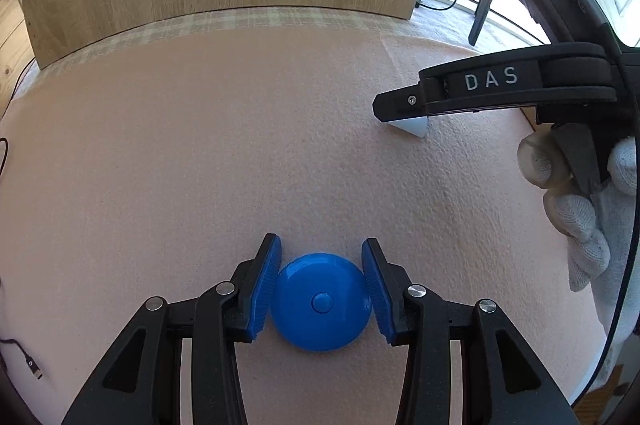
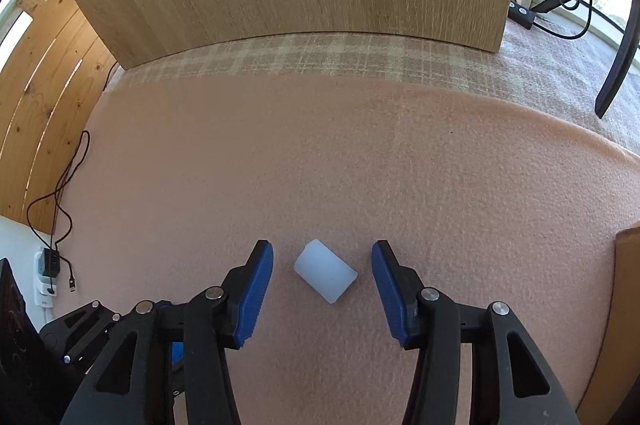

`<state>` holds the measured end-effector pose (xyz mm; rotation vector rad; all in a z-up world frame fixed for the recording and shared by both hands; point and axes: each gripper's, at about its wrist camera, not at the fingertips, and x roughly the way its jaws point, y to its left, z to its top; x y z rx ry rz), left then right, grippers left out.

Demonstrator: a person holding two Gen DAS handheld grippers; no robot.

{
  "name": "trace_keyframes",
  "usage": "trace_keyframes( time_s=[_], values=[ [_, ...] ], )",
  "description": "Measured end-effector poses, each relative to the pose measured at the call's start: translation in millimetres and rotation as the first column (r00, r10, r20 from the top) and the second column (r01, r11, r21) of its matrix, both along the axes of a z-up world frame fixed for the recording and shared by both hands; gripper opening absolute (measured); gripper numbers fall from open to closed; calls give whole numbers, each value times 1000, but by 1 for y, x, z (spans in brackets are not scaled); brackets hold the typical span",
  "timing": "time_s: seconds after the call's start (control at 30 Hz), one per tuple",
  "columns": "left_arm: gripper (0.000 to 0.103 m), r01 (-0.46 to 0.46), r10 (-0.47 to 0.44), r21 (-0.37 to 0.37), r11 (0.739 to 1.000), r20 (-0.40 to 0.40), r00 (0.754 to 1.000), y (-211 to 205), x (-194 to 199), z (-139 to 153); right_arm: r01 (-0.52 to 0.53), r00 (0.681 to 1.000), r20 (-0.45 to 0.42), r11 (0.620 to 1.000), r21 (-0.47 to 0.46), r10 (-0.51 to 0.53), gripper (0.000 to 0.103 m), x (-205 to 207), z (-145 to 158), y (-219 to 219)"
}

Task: Organize objects
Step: 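Move the left tool to the blue tin while the right tool approaches the white cap, then grasp the blue tin with the left tool while the right tool grasps the white cap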

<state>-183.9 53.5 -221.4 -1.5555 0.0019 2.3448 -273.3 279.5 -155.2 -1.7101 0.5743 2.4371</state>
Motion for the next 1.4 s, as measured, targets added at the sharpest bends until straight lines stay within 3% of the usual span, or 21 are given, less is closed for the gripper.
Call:
trace_keyframes(
  time_s=[0.1, 0.2, 0.23, 0.6, 0.7, 0.77, 0.8, 1.13, 1.4],
  values=[
    [45, 2, -2, 3, 1000, 2, 1000, -3, 10, 1, -21, 1000, 13, 1000, 18, 20, 24, 4, 0, -6],
    [45, 7, -7, 5, 1000, 4, 1000, -5, 21, 3, -13, 1000, 0, 1000, -24, 13, 17, 19, 1, -7],
    [45, 9, -9, 9, 1000, 5, 1000, -6, 25, 4, -8, 1000, -3, 999, -39, 8, 5, 26, 2, -7],
    [43, 32, -32, 15, 999, 5, 999, -12, 68, 12, 53, 996, -57, 984, -167, -64, 5, 117, 10, -10],
    [50, 32, -32, 7, 999, 1, 999, -14, 75, 16, 54, 995, -70, 985, -163, -66, 5, 139, 10, -20],
    [65, 16, -16, -2, 1000, -20, 1000, -16, 79, 18, 55, 995, -70, 987, -149, -66, 5, 152, 9, -27],
    [67, 8, -7, 2, 1000, -25, 1000, -19, 83, 19, 54, 996, -69, 988, -145, -65, 5, 157, 7, -31],
    [67, -23, 23, 31, 999, 1, 1000, -28, 97, 14, 75, 991, -98, 991, -107, -86, 5, 197, 10, -52],
    [63, -46, 46, -30, 998, -25, 999, -22, 97, 7, 101, 984, -137, 992, -81, -112, 5, 219, 24, -50]
  ],
)
